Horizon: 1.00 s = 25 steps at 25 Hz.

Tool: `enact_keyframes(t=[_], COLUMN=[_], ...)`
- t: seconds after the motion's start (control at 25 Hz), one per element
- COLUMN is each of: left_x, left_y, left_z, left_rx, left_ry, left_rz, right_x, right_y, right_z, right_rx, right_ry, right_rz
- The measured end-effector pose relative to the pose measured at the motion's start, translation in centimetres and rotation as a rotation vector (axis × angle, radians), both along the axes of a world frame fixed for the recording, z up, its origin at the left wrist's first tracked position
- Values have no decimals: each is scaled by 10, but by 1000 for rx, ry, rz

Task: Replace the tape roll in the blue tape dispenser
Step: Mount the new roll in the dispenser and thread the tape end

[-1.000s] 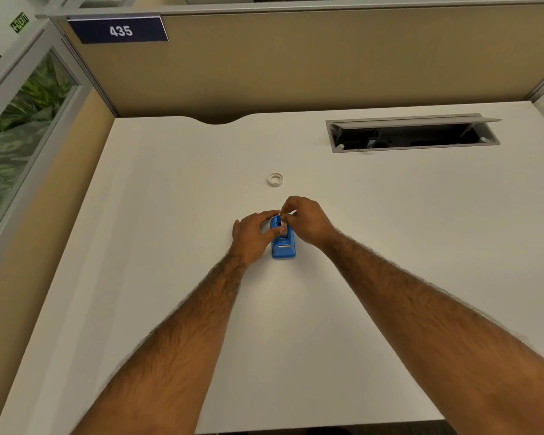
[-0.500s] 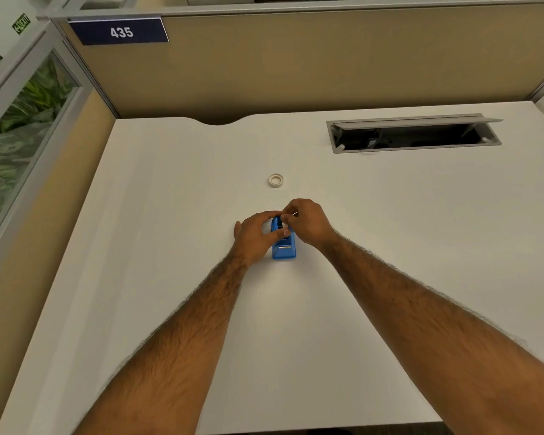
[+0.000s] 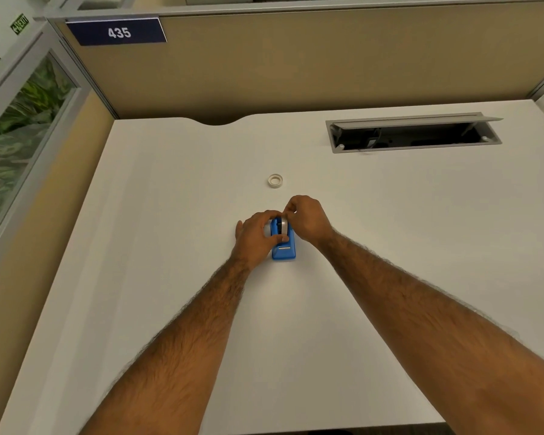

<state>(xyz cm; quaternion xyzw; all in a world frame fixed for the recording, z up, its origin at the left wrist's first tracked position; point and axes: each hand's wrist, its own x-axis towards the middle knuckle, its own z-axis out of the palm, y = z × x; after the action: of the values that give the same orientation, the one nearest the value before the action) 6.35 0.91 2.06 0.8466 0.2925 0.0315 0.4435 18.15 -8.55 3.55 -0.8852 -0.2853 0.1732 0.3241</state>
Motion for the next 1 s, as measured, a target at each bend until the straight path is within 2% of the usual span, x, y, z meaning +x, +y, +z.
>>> enact_keyframes(t=[0.2,0.48,1.0], left_x=[1,0,2], left_y=[-2,5,-5], left_z=[3,3,6], left_rx=[-15,-99,-102], left_ry=[14,-21,-23], left_rz=[1,-4,28], right_x=[8,-2,-2], right_y=[0,-8,3], right_z=[-4,-3,5], right_rx=[-51,-6,-32], right_ry=[30,51,16], right_rz=[-12,-1,-11])
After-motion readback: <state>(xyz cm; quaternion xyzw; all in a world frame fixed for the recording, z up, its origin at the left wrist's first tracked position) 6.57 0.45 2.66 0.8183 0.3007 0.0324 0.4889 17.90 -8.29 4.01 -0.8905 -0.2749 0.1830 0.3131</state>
